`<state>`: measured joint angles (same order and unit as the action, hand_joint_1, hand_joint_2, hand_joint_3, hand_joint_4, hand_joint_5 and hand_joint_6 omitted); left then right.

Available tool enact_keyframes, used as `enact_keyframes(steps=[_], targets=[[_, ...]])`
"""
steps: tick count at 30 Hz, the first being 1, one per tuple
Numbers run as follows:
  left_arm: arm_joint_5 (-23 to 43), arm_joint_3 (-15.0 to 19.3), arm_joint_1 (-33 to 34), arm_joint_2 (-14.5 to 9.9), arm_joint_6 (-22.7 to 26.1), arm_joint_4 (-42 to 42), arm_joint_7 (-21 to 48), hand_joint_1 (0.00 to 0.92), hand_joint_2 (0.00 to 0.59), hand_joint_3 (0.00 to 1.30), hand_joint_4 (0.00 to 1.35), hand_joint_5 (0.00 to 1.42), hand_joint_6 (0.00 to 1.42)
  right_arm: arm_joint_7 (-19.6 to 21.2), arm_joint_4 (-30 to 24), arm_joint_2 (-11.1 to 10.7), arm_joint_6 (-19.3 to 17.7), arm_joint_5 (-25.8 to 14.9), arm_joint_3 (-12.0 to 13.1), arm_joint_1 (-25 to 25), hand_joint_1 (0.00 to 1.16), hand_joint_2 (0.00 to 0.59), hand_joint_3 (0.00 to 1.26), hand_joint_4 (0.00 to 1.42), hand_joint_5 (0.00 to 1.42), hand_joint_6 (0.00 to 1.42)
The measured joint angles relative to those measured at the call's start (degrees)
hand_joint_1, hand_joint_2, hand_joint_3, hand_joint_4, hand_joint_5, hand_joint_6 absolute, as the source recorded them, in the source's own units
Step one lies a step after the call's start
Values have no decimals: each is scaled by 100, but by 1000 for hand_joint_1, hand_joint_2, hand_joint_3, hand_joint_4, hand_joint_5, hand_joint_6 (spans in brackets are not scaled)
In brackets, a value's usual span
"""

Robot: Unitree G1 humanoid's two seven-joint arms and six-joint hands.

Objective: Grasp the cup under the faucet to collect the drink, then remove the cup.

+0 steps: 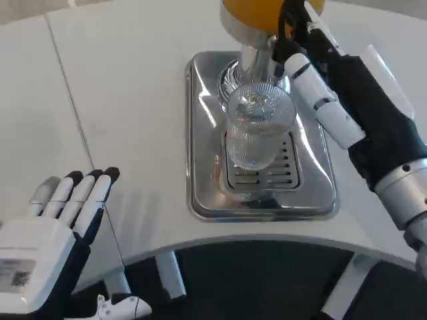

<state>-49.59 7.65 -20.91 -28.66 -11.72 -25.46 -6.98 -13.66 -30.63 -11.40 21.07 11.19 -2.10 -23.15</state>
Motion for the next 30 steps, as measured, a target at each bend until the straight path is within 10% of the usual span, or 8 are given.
enact_keyframes(steps=[12, 30], targets=[[14, 4, 35, 15, -7, 8, 0, 0, 0, 0, 0, 0, 0, -96, 62, -149, 181, -11, -125, -173, 1, 469, 0, 0, 0, 1], [10, -165, 130, 49, -21, 42, 0, 0, 0, 0, 0, 0, 0, -558, -478, -1189, 588, 982, -653, -351, 0, 466, 25, 0, 0, 28]])
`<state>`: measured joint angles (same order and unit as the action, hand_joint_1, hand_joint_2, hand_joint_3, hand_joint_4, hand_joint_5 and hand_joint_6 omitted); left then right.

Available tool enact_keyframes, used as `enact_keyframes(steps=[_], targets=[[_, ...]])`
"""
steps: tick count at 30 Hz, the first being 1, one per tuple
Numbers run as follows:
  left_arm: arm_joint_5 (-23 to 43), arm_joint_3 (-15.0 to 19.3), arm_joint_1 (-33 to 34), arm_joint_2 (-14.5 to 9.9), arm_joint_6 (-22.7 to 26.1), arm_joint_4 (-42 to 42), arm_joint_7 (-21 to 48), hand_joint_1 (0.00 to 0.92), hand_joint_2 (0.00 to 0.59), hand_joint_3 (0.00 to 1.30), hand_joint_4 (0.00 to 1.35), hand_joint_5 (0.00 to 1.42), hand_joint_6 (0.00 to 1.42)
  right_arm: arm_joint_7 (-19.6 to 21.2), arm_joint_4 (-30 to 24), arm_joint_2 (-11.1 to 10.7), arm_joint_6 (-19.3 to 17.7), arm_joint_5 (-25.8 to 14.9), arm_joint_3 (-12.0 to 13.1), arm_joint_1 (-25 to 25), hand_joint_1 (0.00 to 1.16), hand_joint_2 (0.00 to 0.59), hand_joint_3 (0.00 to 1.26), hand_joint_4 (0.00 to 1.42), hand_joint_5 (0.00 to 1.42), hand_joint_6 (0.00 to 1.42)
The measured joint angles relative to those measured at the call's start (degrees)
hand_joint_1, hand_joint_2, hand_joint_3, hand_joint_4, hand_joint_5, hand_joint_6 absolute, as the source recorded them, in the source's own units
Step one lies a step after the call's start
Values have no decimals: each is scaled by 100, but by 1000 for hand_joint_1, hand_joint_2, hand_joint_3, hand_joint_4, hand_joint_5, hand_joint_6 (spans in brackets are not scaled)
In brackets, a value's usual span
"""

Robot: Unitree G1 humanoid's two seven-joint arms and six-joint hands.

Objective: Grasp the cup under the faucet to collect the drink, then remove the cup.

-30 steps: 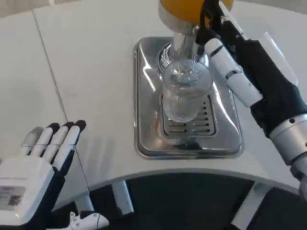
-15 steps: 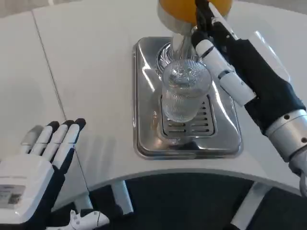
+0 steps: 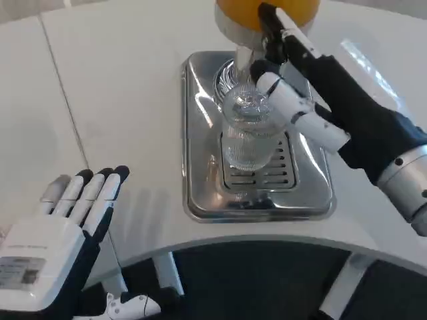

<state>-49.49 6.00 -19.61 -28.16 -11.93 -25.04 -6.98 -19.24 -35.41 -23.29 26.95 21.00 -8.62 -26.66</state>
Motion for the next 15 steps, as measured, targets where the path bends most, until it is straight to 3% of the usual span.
enact_keyframes(steps=[8, 15], targets=[[-10, -45, 25, 15, -3, 14, 0, 0, 0, 0, 0, 0, 0, -669, -336, -508, 381, 1455, -586, -436, 0, 477, 71, 0, 22, 59], [-12, -137, 280, 113, 2, 127, -51, 0, 0, 0, 0, 0, 0, -1100, -477, -519, 432, 2236, -750, -490, 0, 494, 84, 0, 25, 62]])
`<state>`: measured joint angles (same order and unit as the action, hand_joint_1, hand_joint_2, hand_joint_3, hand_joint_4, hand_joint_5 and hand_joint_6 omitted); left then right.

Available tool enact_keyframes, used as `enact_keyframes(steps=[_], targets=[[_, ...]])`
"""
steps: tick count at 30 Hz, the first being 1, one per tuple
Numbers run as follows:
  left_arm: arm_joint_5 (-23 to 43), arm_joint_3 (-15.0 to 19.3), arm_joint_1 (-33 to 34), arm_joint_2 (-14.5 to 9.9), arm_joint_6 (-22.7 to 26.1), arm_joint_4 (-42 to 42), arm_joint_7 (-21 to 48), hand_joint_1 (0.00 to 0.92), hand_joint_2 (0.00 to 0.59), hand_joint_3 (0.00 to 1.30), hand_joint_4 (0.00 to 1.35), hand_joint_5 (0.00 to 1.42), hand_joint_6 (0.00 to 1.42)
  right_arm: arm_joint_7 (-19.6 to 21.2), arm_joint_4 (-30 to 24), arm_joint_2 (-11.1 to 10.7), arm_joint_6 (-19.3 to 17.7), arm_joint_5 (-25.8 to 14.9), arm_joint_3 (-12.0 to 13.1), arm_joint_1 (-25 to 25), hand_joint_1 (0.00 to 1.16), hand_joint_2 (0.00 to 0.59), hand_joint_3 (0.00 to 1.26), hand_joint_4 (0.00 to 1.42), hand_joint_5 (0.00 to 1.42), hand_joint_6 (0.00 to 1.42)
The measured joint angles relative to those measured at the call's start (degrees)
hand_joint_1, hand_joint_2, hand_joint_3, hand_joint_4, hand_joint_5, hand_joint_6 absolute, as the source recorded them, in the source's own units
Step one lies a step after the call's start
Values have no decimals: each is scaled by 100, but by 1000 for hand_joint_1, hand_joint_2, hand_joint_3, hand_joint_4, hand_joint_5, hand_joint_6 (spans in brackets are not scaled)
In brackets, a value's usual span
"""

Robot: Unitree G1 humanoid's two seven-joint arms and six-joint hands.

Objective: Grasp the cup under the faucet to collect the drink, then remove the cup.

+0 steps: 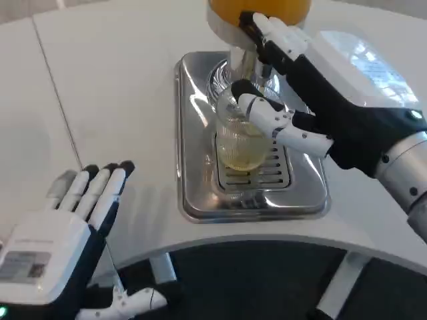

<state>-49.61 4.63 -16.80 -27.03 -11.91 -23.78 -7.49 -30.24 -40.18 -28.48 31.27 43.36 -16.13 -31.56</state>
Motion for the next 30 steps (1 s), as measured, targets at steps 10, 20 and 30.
enact_keyframes(steps=[10, 20, 30], targets=[[-83, -370, 868, 186, 83, 416, -61, 0, 2, 0, 0, 0, 3, -407, -152, 158, 23, 375, 48, -7, 0, 496, 85, 0, 25, 63], [-77, -602, 1581, 311, 314, 963, -149, 0, 3, 0, 0, 0, 9, -740, -267, 270, 5, 607, 130, -20, 0, 505, 85, 0, 25, 63], [-79, -951, 2160, 431, 531, 1407, -253, 2, 2, 0, 0, 0, 11, -869, -253, 306, -104, 649, 256, -69, 0, 513, 85, 0, 25, 63]])
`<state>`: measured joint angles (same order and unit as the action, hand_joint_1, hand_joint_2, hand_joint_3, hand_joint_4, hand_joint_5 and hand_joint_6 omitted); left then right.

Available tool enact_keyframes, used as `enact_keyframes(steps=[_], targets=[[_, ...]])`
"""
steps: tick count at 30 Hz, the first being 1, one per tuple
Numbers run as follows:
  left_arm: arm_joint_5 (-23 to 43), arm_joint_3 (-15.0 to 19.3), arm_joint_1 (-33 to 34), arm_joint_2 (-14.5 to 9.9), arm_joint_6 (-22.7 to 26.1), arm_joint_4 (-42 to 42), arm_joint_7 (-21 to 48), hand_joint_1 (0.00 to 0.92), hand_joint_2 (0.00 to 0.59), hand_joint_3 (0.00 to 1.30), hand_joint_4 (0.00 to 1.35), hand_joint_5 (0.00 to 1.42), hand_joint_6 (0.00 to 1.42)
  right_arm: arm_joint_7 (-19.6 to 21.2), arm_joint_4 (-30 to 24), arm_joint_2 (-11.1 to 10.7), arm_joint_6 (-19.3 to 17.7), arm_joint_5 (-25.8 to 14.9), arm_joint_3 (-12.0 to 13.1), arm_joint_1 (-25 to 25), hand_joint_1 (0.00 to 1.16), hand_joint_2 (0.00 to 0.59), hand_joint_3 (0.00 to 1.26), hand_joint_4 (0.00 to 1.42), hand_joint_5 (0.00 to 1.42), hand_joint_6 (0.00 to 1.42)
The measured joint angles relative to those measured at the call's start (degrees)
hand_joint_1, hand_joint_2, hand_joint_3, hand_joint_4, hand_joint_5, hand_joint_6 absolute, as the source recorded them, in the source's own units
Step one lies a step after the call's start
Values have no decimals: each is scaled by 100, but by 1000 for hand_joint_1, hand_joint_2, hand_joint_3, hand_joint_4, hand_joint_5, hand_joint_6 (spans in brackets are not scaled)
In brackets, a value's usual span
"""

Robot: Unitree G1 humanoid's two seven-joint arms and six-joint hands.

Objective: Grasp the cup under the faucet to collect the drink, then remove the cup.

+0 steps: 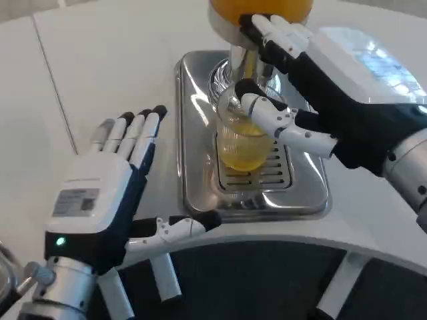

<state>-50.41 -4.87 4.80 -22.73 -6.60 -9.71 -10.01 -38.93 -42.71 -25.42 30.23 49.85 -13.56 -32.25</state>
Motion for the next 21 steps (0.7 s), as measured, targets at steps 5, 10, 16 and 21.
enact_keyframes(steps=[5, 10, 16, 21], targets=[[2, -119, 202, 18, 51, 195, -28, 8, 1, 0, 0, 0, 11, -14, 4, 3, -46, -1, 55, 2, 0, 512, 85, 0, 32, 63], [4, -212, 307, 19, 77, 262, -73, 11, 4, 0, 0, 0, 12, -20, 4, 33, -65, -10, 115, 5, 0, 511, 85, 0, 35, 63], [15, -295, 402, 19, 118, 337, -74, 12, 5, 0, 0, 0, 12, -19, -4, 233, -28, -77, 222, 117, 0, 512, 85, 0, 31, 63], [19, -325, 452, 20, 146, 412, -77, 14, 7, 0, 0, 0, 12, 43, -63, 476, 155, -229, 467, 236, 0, 532, 85, 0, 25, 54]])
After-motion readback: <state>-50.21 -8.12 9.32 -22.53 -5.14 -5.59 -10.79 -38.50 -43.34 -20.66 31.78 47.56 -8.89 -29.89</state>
